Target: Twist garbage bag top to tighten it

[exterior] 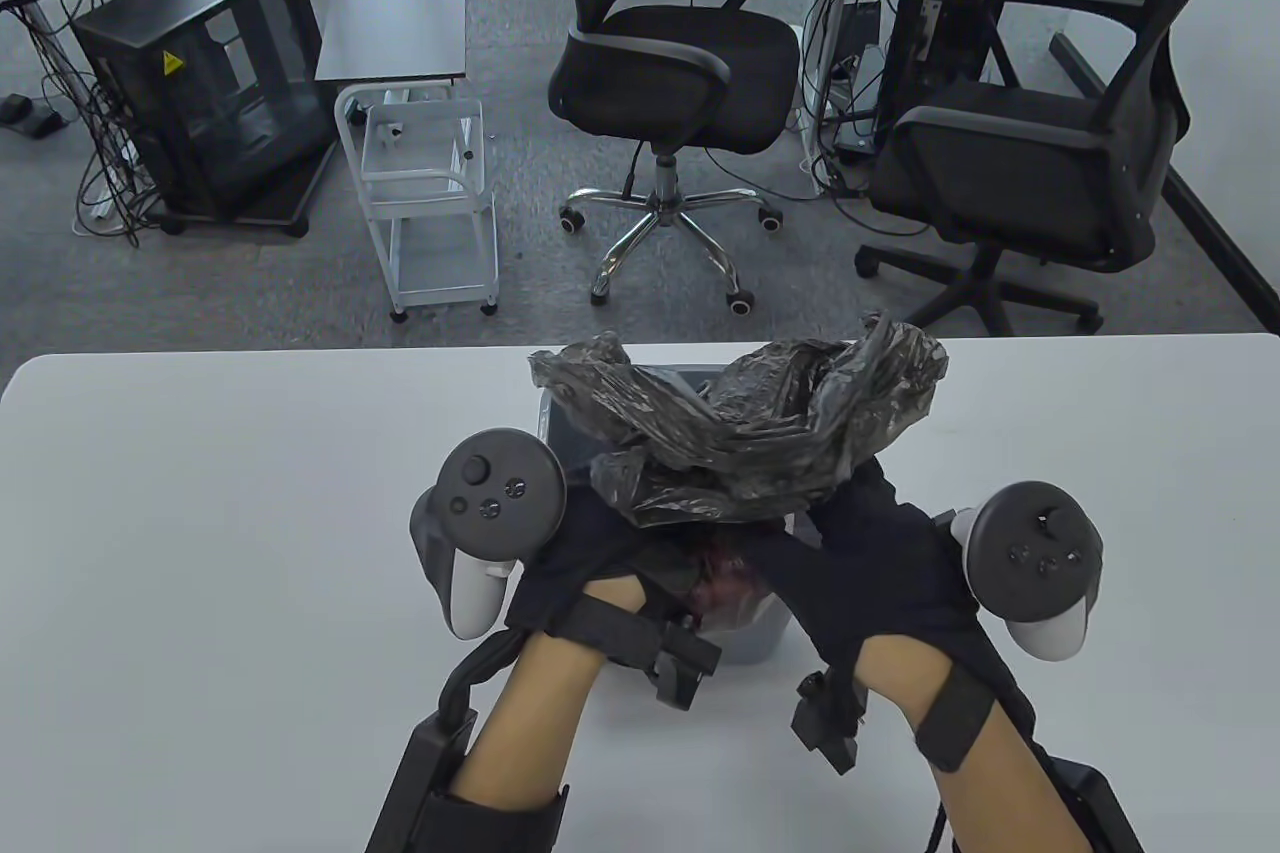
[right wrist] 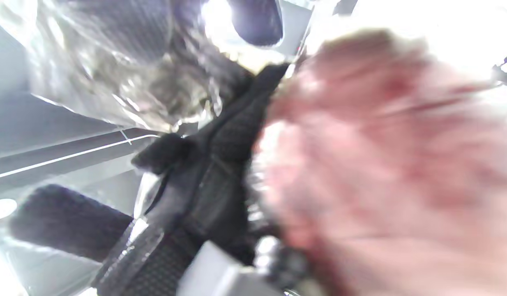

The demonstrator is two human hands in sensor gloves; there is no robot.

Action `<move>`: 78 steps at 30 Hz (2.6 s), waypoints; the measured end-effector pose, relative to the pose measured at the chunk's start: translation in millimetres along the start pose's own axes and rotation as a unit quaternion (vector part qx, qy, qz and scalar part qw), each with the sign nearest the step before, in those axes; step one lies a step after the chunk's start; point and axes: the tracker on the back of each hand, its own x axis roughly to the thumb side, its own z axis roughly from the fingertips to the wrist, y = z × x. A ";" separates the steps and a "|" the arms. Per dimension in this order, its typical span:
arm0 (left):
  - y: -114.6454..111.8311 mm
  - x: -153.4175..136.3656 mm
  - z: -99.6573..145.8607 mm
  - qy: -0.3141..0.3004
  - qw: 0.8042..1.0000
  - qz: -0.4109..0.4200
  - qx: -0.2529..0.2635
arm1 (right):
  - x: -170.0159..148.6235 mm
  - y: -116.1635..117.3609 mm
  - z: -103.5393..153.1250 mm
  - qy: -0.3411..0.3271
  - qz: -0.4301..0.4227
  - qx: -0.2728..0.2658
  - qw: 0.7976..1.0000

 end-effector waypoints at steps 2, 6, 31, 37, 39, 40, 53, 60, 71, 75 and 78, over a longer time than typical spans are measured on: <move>0.6 -7.9 7.2 0.010 1.000 0.022 -0.012 | -6.7 -1.9 12.7 -0.005 -0.015 0.007 1.000; -9.4 -26.2 30.3 0.030 0.998 0.048 -0.025 | -27.4 6.2 40.3 -0.012 -0.043 0.074 0.996; -80.7 -146.5 83.7 0.015 0.992 0.074 -0.102 | -216.3 120.8 114.0 0.213 -0.562 0.226 0.767; -86.1 -164.4 88.2 0.085 0.992 0.044 -0.083 | -226.3 106.2 123.9 0.237 -0.439 0.214 0.840; -83.8 -169.4 87.1 0.101 0.992 0.017 -0.077 | -225.5 96.0 126.0 0.229 -0.388 0.187 0.873; -83.3 -171.5 87.4 0.113 0.990 0.024 -0.075 | -223.9 90.8 126.7 0.213 -0.374 0.172 0.886; -92.6 -178.3 93.7 0.137 0.988 0.044 -0.057 | -194.9 87.6 121.8 0.139 -0.345 0.192 0.908; -100.5 -174.7 100.1 0.054 0.990 0.123 -0.047 | -205.4 87.0 122.4 0.159 -0.391 0.129 0.897; -91.3 -184.1 102.0 0.104 0.991 0.087 -0.022 | -212.4 92.5 128.7 0.221 -0.382 0.160 0.883; -86.8 -190.3 102.0 0.132 0.987 0.088 -0.017 | -206.3 84.8 127.0 0.183 -0.325 0.153 0.915; -86.3 -191.9 101.3 0.138 0.987 0.076 -0.015 | -201.4 84.9 124.9 0.143 -0.319 0.162 0.923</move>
